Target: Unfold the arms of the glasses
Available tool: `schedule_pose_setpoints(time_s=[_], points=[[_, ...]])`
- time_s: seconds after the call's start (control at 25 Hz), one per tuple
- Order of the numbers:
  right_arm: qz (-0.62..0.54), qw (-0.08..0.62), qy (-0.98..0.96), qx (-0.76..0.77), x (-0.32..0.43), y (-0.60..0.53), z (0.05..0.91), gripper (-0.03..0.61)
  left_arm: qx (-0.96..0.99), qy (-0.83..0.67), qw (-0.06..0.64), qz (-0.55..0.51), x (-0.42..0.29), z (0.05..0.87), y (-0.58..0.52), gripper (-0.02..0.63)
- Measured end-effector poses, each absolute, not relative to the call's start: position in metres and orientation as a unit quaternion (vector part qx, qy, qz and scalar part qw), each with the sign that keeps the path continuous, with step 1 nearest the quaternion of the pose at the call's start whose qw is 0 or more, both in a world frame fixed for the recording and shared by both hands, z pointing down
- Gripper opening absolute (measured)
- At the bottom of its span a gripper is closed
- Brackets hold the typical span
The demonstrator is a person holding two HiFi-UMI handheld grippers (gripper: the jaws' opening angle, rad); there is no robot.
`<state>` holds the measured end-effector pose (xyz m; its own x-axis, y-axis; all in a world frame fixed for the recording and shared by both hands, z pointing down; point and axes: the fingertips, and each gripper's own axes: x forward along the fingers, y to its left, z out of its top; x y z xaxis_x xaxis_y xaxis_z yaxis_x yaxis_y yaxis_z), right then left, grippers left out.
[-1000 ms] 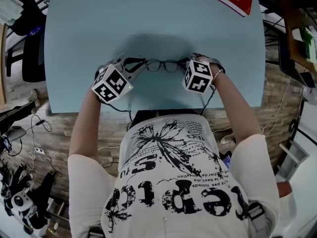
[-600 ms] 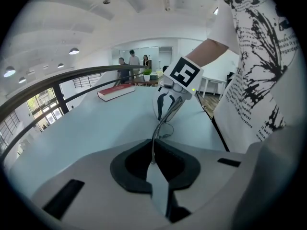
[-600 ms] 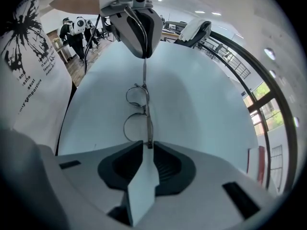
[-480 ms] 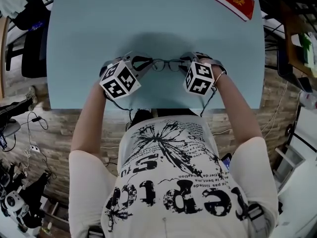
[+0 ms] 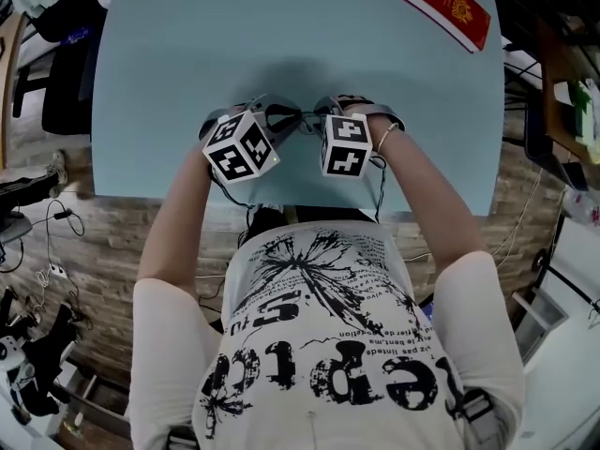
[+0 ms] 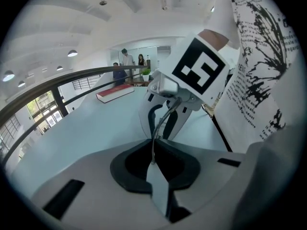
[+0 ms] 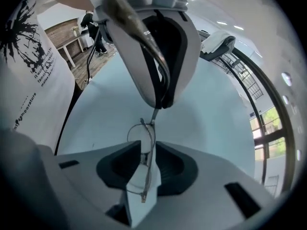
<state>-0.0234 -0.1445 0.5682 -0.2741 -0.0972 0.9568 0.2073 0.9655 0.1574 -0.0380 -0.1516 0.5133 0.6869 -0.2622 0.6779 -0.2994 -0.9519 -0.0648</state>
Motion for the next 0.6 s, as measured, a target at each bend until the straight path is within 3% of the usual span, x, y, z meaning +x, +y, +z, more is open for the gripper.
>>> schedule_pose_setpoints(time_s=[0.32,0.6], points=[[-0.109,0.610,-0.783,-0.047,-0.0289,-0.1481,0.5781,0.033,0.917,-0.156,0.027,0.365,-0.0384,0.5117,-0.1482,0.029],[-0.083,0.591,-0.800,-0.053,-0.0243,-0.1457,0.5683,0.029,0.915,-0.159,0.026,0.370,-0.0401,0.5119,-0.1467,0.029]])
